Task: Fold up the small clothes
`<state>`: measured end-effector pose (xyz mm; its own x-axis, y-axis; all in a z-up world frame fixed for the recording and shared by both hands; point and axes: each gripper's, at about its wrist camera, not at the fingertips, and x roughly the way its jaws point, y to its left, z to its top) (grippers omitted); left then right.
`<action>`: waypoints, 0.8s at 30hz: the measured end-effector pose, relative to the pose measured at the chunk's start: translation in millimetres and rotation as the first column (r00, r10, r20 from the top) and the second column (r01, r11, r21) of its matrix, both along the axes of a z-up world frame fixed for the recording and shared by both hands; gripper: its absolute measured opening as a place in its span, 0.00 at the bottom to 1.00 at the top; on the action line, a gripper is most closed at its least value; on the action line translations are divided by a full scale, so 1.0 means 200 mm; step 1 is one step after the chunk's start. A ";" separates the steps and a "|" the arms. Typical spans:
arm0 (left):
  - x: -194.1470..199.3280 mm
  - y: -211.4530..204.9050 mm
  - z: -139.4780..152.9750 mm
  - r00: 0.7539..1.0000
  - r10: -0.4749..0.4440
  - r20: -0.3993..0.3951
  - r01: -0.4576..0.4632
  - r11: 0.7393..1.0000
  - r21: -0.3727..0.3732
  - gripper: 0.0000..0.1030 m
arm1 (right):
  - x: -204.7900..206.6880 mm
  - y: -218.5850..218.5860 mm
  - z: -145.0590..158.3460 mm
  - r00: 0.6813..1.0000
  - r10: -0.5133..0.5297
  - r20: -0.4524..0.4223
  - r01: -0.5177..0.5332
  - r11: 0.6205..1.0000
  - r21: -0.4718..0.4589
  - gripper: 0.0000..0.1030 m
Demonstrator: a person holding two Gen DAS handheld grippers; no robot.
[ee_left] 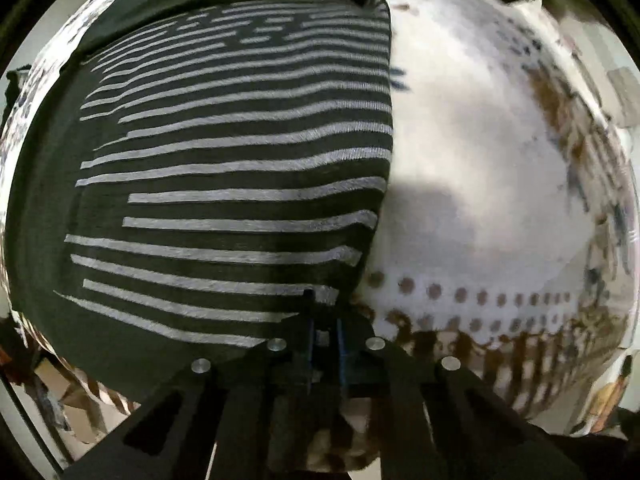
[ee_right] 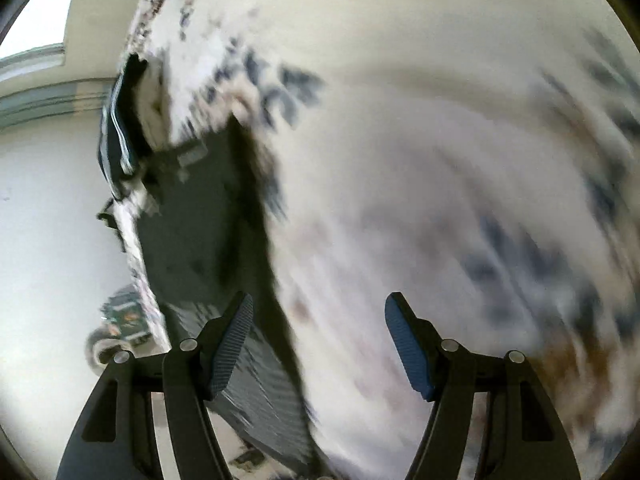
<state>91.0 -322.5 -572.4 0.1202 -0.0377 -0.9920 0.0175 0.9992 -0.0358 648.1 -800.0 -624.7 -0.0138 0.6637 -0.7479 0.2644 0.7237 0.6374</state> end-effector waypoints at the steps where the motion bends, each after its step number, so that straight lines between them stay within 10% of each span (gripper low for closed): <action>1: 0.00 0.02 0.03 1.000 0.006 0.008 -0.006 1.000 -0.003 0.05 | 0.08 0.03 -0.03 1.000 -0.009 -0.002 0.009 1.000 0.019 0.69; 6: 0.00 0.16 0.19 0.995 0.098 0.033 -0.097 0.995 -0.030 0.05 | 0.45 0.26 -0.22 0.998 0.013 -0.069 -0.009 0.999 0.051 0.63; 9: 0.03 0.27 0.29 0.985 0.168 0.035 -0.166 0.984 -0.061 0.05 | 0.51 0.41 -0.19 0.994 0.097 -0.054 -0.099 0.994 -0.040 0.06; 24: 0.01 1.15 0.64 0.920 0.366 0.143 -0.357 0.930 -0.082 0.05 | 0.54 1.25 0.83 0.934 0.318 0.164 -0.268 0.925 -0.269 0.05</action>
